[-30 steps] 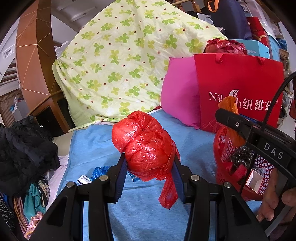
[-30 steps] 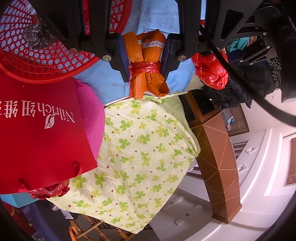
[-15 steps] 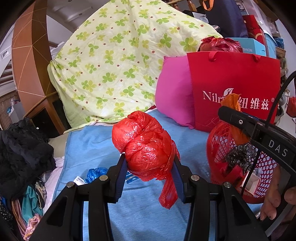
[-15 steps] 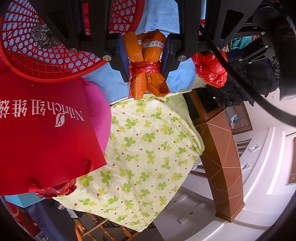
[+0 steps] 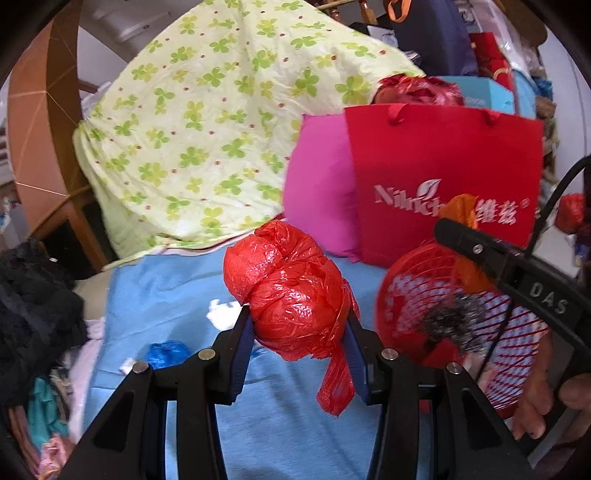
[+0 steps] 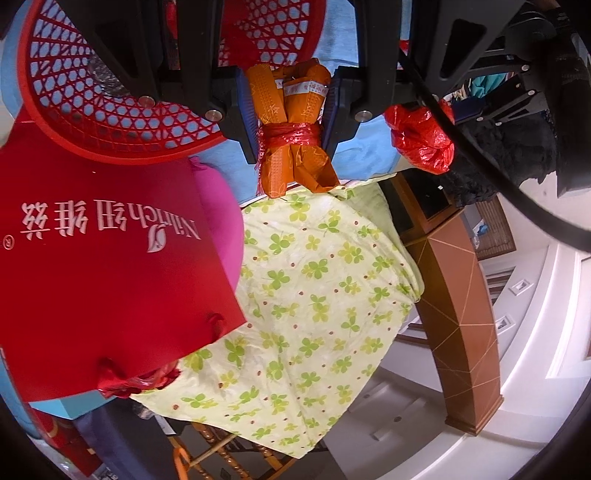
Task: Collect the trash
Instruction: 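Lower the orange bag into the red basket and open the right tool, then move the red plastic bag over the red basket and open the left tool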
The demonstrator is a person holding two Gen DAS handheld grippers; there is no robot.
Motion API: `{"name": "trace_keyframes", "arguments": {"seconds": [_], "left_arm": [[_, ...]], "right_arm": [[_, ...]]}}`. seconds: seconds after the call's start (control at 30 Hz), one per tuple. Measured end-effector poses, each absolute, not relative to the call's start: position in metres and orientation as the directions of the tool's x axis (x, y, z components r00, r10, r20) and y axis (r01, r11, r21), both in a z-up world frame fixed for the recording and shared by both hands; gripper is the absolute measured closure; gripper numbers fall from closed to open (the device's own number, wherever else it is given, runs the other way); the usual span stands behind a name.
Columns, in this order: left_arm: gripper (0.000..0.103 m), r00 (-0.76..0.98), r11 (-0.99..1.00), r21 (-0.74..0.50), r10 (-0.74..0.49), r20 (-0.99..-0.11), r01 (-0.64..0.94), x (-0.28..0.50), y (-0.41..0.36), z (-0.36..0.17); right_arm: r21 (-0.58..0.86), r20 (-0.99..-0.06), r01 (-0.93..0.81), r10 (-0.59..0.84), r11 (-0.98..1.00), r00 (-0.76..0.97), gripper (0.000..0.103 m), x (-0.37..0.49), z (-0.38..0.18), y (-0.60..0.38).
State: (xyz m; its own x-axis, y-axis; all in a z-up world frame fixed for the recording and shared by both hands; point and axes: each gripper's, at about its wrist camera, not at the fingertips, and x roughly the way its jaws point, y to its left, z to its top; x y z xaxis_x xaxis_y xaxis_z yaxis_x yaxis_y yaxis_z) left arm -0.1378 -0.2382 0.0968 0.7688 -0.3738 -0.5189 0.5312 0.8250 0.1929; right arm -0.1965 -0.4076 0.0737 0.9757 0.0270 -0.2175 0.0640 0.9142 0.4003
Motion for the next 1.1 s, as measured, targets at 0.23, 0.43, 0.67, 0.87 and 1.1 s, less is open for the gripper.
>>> {"name": "trace_keyframes", "arguments": {"seconds": [0.23,0.43,0.67,0.87,1.1], "left_arm": [[0.055,0.679,0.758,0.075,-0.529,-0.508,0.647,-0.14,-0.257,0.102],[0.054,0.607,0.69,0.031,-0.615,-0.503,0.724,-0.142,-0.28,0.099],[0.035,0.571,0.658,0.028,-0.631,-0.525,0.752,-0.147,-0.296,0.089],[0.035,0.592,0.682,0.046,-0.598,-0.54,0.73,-0.144,-0.281,0.08],[0.035,0.644,0.77,0.038,-0.504,-0.575,0.637,-0.126,-0.225,0.064]], "right_arm": [[0.445,-0.216,0.113,-0.016,0.889,0.976,0.068,-0.206,0.073,-0.432],[0.494,-0.241,0.166,-0.049,0.853,0.969,0.068,-0.211,0.067,-0.456],[0.566,-0.264,0.217,-0.075,0.795,0.962,0.031,-0.22,0.058,-0.483],[0.599,-0.216,0.203,-0.088,0.775,0.972,0.031,-0.226,0.062,-0.487],[0.543,-0.152,0.133,-0.059,0.829,0.987,0.031,-0.217,0.078,-0.452]]}}
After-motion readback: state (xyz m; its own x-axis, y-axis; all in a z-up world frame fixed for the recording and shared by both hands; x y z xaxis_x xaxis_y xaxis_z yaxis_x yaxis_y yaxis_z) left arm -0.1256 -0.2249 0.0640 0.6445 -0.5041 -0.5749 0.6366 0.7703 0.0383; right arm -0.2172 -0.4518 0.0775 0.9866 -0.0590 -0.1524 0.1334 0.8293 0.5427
